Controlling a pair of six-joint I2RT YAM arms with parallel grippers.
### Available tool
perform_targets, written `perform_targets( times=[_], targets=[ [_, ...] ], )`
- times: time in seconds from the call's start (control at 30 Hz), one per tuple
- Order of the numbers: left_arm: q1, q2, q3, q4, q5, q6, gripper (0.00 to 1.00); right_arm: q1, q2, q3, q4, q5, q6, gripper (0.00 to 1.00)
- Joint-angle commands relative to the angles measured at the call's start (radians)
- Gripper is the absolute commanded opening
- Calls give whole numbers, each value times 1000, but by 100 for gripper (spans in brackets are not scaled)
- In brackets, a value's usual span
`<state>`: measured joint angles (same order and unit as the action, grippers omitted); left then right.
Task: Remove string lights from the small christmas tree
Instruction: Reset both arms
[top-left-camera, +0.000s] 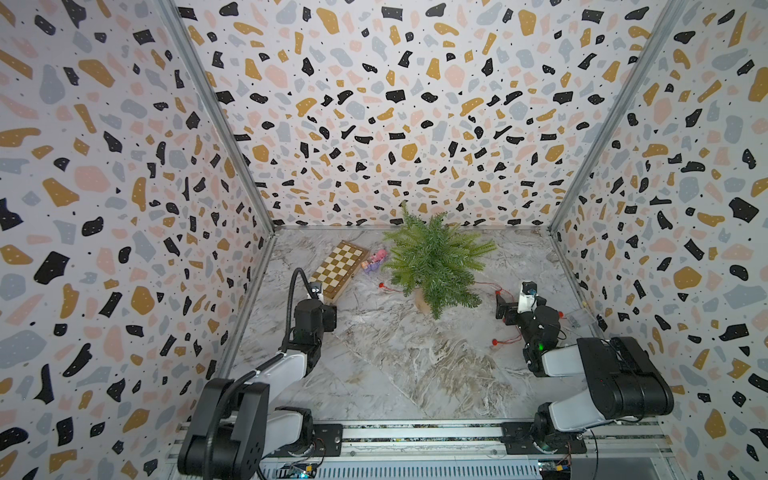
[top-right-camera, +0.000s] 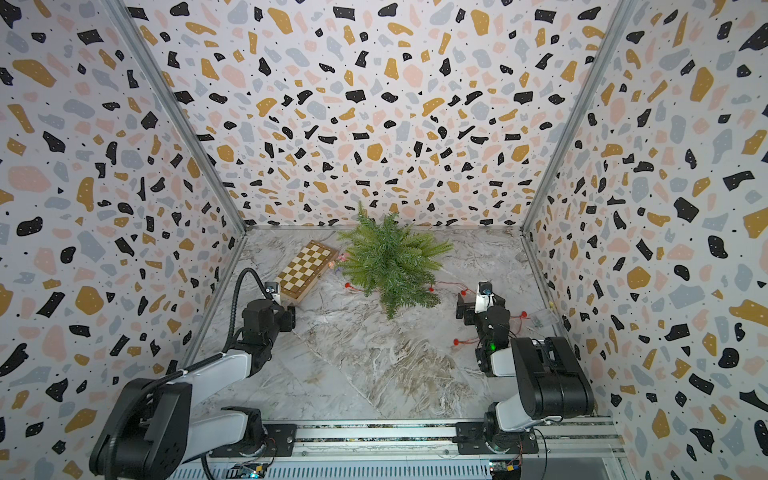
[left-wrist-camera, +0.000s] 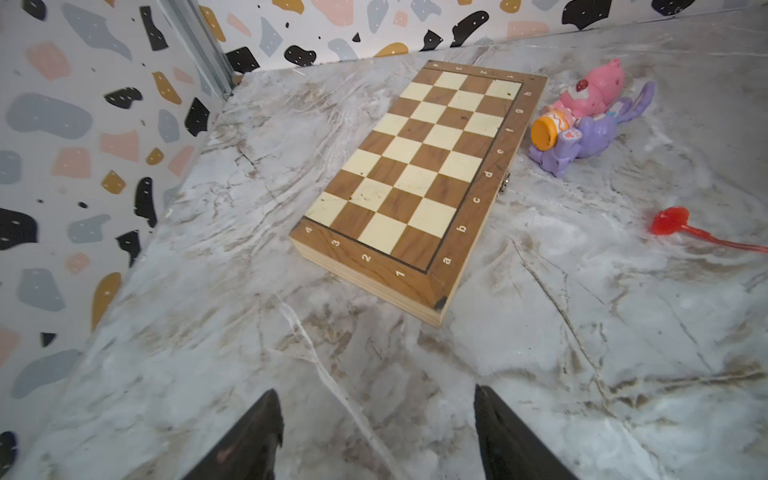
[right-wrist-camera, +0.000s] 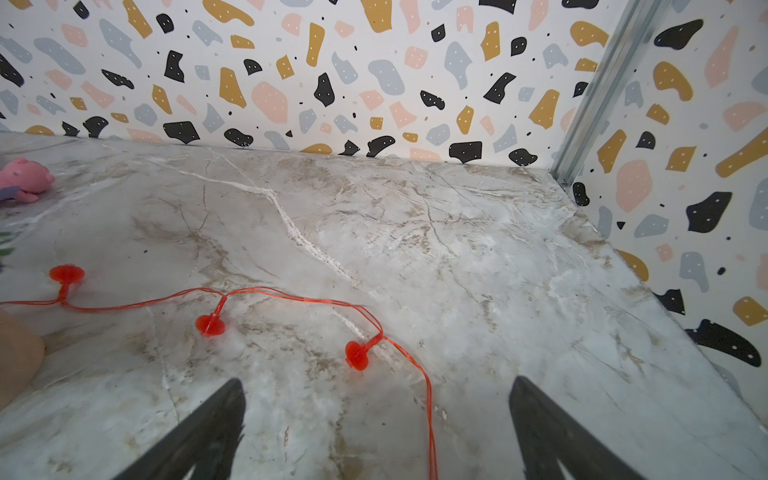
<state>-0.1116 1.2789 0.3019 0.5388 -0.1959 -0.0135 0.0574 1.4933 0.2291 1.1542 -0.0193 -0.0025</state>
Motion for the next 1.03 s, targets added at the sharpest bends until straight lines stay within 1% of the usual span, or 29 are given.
perform_targets(
  times=[0.0,0.03,0.07,0.13,0.17,0.2,0.23,0.27,0.3,0.8,1.0],
  targets=[
    [10,90,-30,313,64,14,73,7,-10,7,19,22,-9,99],
    [10,118,-26,352,69,18,73,10,-10,8,19,25,-8,99],
    [11,124,-6,325,73,20,73,12,-10,8,20,35,-8,99],
    [27,89,21,213,100,11,74,31,-16,-15,54,146,18,99],
    [27,101,16,238,100,11,75,37,-16,-29,81,208,35,99],
    [29,111,14,260,101,9,80,39,-18,-30,77,222,44,99],
    [30,106,17,243,103,10,90,39,-16,-29,78,224,44,99],
    [35,103,28,216,114,8,97,39,-17,-31,80,223,42,99],
    [42,106,25,229,123,4,99,39,-20,-31,79,223,43,99],
    [43,101,22,227,118,4,99,35,-4,-12,59,218,47,99],
    [43,96,19,231,120,3,99,37,-19,-30,76,217,41,99]
  ],
)
